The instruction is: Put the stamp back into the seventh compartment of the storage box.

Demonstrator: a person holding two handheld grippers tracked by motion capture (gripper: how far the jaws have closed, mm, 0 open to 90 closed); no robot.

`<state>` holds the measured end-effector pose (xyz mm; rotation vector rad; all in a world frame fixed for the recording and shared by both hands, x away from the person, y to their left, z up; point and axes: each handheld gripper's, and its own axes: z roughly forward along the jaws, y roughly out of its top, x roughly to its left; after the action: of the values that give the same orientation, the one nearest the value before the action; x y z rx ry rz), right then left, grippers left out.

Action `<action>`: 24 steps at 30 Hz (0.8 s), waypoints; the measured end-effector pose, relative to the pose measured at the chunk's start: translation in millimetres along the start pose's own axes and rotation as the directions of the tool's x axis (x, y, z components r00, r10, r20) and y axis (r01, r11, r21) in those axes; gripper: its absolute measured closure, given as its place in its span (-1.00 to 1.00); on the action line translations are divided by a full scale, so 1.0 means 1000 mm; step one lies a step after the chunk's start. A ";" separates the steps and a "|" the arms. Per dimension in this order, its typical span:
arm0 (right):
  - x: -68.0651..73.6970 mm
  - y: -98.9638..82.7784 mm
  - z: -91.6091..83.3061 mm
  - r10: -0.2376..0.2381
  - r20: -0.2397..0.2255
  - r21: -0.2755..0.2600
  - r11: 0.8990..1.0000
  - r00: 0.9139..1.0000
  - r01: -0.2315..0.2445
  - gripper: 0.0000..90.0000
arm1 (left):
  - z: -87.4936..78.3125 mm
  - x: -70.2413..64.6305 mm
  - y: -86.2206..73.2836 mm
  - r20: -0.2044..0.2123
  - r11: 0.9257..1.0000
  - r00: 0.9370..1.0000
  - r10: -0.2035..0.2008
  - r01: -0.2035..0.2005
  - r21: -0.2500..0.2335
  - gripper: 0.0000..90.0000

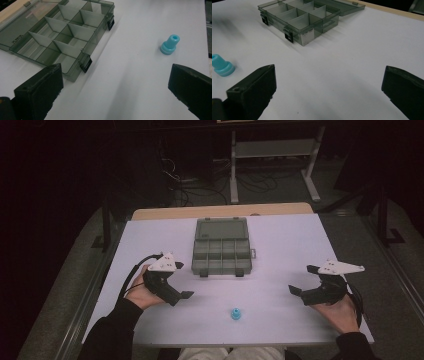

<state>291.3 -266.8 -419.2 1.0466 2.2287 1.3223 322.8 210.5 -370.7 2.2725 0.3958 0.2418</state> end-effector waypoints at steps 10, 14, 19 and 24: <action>0.001 0.000 0.001 -0.002 -0.004 0.007 1.000 1.000 0.002 -1.00 | 0.010 -0.003 0.008 0.028 1.000 0.999 0.019 -0.020 0.020 -1.00; 0.001 0.000 0.001 -0.002 -0.006 0.008 1.000 1.000 0.002 -1.00 | 0.015 -0.004 0.010 0.035 1.000 0.999 0.021 -0.022 0.021 -1.00; 0.001 0.000 0.002 -0.005 -0.009 0.010 1.000 1.000 0.005 -1.00 | 0.023 -0.005 0.013 0.052 0.998 0.998 0.034 -0.037 0.045 -1.00; 0.002 0.000 0.002 -0.007 -0.011 0.015 1.000 1.000 0.007 -1.00 | 0.028 -0.007 0.017 0.068 0.998 0.997 0.039 -0.043 0.055 -1.00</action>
<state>291.4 -264.4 -420.5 1.0383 2.2517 1.3134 328.1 177.8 -376.8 2.3390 0.3248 0.1774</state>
